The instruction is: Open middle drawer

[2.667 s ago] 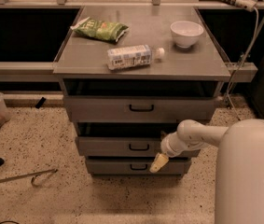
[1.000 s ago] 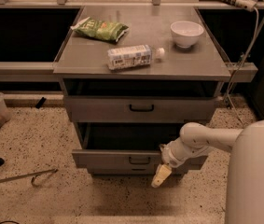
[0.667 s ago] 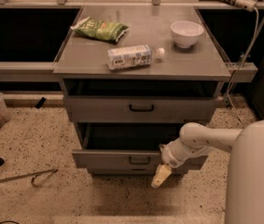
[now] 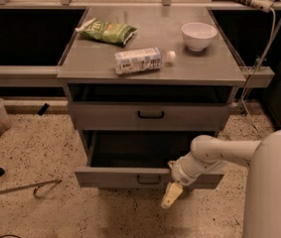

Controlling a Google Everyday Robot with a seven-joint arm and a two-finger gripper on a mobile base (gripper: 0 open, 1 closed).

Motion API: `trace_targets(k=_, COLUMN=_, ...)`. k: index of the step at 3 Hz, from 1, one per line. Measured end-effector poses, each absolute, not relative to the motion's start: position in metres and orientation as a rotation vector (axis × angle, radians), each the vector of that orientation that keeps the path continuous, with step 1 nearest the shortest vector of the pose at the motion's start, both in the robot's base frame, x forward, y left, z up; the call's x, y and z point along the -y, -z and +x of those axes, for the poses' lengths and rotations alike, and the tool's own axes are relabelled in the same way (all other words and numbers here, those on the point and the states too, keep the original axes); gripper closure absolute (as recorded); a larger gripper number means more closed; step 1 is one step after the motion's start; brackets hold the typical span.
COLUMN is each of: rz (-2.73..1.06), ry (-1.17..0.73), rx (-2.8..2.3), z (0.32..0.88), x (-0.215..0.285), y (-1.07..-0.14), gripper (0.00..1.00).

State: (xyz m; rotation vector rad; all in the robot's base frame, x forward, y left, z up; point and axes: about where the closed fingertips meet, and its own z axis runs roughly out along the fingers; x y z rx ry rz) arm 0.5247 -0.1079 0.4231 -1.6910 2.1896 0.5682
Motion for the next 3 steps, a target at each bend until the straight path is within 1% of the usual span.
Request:
trace_targets(k=1, rz=-1.698, ry=-0.628, rx=-2.214, z=0.48, x=0.111, y=-0.433, gripper=0.0)
trace_targets(k=2, rz=-1.693, ry=-0.65, rx=-2.224, z=0.462, x=0.114, y=-0.438, gripper=0.0)
trace_targets(k=3, rz=-1.684, ry=-0.638, rx=-2.208, z=0.46, x=0.119, y=-0.445, gripper=0.0)
